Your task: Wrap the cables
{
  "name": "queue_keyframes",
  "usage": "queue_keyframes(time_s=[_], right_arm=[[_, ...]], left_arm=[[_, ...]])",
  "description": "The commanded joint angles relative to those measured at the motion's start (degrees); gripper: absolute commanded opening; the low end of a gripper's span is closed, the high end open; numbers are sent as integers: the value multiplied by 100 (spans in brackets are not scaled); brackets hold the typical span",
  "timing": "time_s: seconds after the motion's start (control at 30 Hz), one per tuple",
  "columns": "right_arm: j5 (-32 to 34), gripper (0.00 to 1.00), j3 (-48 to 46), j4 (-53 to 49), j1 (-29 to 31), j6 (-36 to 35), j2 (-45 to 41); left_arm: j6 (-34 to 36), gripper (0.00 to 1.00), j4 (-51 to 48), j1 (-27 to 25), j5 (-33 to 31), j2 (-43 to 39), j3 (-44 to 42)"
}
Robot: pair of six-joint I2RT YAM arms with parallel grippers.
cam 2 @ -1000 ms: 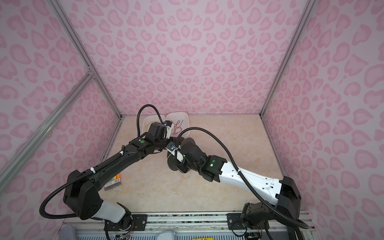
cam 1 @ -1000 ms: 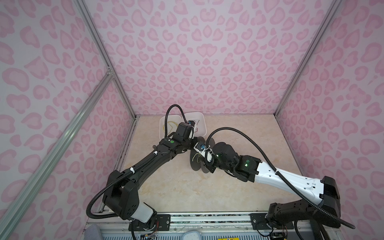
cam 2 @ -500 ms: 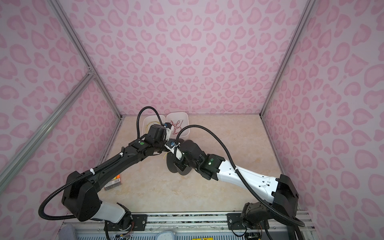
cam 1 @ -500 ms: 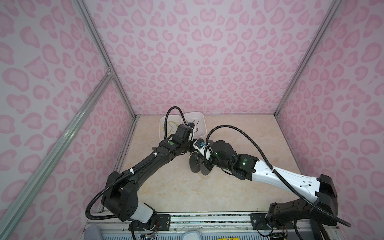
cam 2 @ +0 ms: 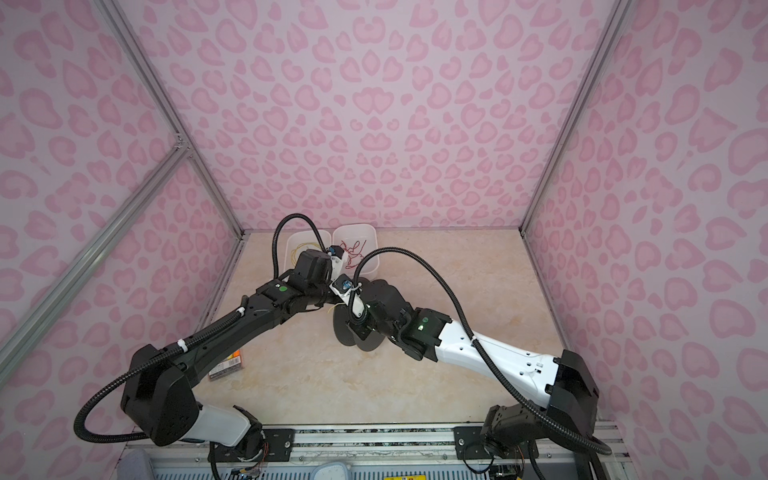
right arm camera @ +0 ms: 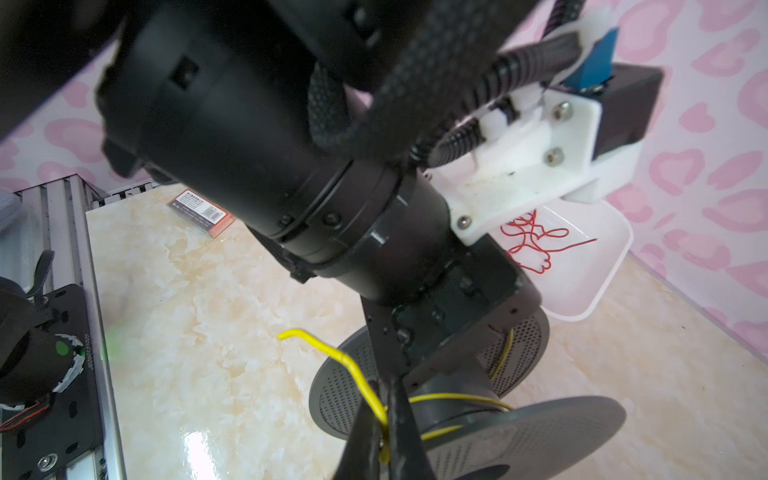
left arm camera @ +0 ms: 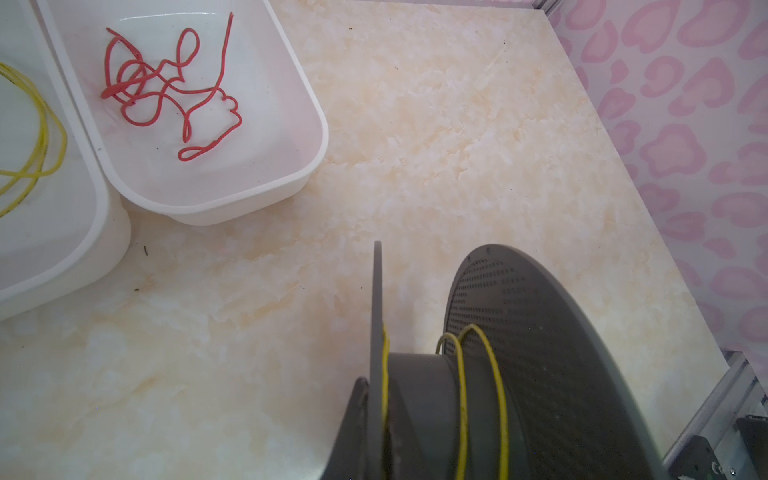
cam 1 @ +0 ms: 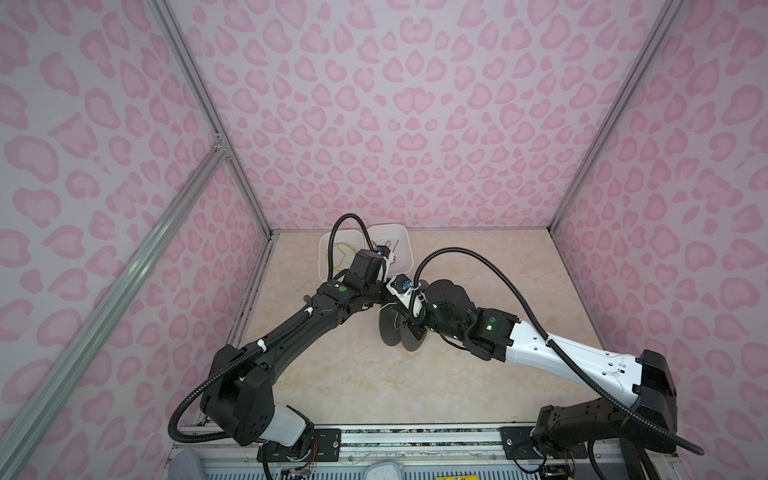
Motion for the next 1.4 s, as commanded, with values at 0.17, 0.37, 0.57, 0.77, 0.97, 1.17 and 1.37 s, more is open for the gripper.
queue_keyframes(time_s=[0.17,0.37,0.57,0.77,0.97,1.17,1.37], right_arm=[[-39,0,-257,220,-576,619,-586],[2,0,-723,1402,-1561,1812,-925],[-30,0,-1115,2704,-2720,3029,-678],[62,0,-1561,3339,-3489,3795,-203],[-75,0,-2273,3482,-3658,4118,-53],[-499,0,-3079,4437,-3412,4578,125],[-446,0,-3447,4730,-3117,4869,297]], left_arm=[[117,4,344,17,-20,-229,-179],[201,4,703,6,287,-626,-614],[414,4,892,4,643,-1272,-1106],[316,4,1297,49,962,-1837,-1437],[-518,4,2119,524,1419,-2079,-1426],[-1219,4,2893,657,1679,-1817,-1166],[-1557,4,3297,709,1537,-1654,-915]])
